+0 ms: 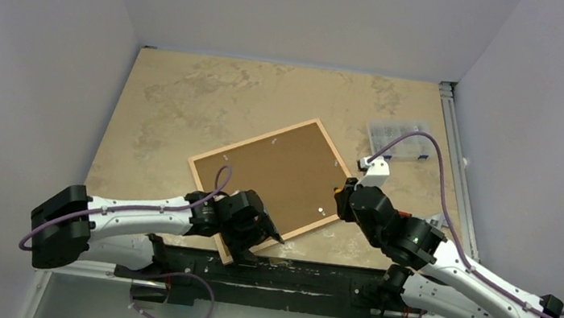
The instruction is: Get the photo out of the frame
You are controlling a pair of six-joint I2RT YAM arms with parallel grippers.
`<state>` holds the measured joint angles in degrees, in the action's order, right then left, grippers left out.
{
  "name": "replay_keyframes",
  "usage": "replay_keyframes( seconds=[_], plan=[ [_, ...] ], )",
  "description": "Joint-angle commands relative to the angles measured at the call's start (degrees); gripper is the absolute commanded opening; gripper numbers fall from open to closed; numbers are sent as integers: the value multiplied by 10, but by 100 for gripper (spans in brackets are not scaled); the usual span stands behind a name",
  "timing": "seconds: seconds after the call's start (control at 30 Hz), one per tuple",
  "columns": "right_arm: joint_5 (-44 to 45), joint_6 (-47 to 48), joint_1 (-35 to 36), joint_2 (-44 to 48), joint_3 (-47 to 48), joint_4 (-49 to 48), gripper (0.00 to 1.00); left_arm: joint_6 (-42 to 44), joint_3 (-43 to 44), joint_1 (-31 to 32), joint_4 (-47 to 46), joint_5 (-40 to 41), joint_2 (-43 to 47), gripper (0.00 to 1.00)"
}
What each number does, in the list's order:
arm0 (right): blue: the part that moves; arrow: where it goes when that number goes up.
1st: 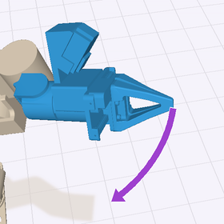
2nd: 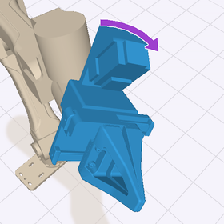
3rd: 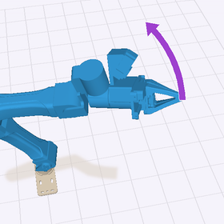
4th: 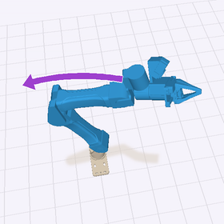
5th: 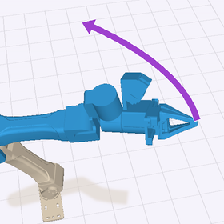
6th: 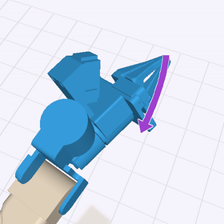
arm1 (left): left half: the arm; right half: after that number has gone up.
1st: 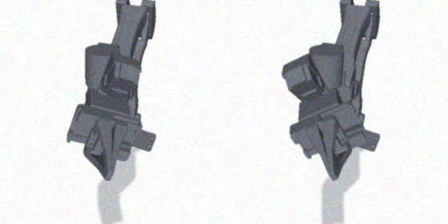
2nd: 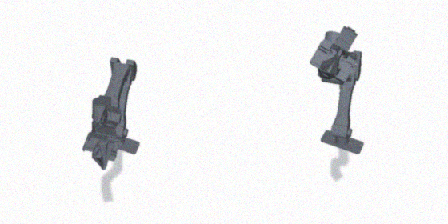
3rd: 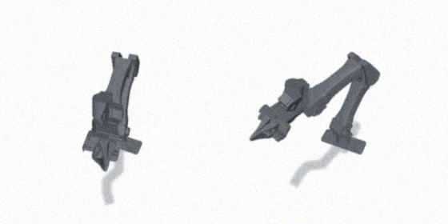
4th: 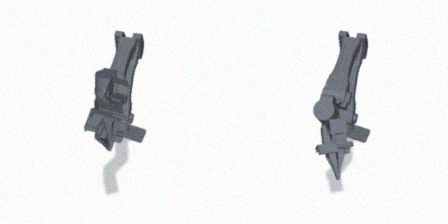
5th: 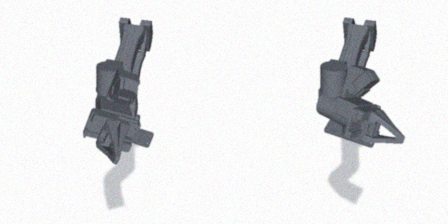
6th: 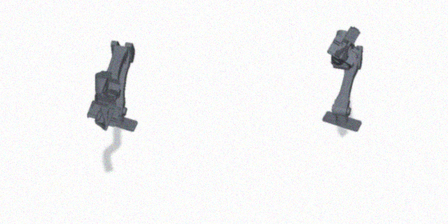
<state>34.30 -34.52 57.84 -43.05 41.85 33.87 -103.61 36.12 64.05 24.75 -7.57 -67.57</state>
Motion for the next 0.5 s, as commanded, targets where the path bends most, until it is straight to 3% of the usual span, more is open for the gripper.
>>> replay_keyframes(
  seconds=[0.0,0.27,0.47],
  plan=[
    [4,-8,2,7,-6,-7,0,-54,-35,3,-20,52,-9,86],
    [1,-17,2,19,-24,-9,0,-9,-62,-49,-30,72,-11,91],
    [-3,-19,2,15,-30,-13,0,65,-69,-151,13,54,5,90]
  ],
)
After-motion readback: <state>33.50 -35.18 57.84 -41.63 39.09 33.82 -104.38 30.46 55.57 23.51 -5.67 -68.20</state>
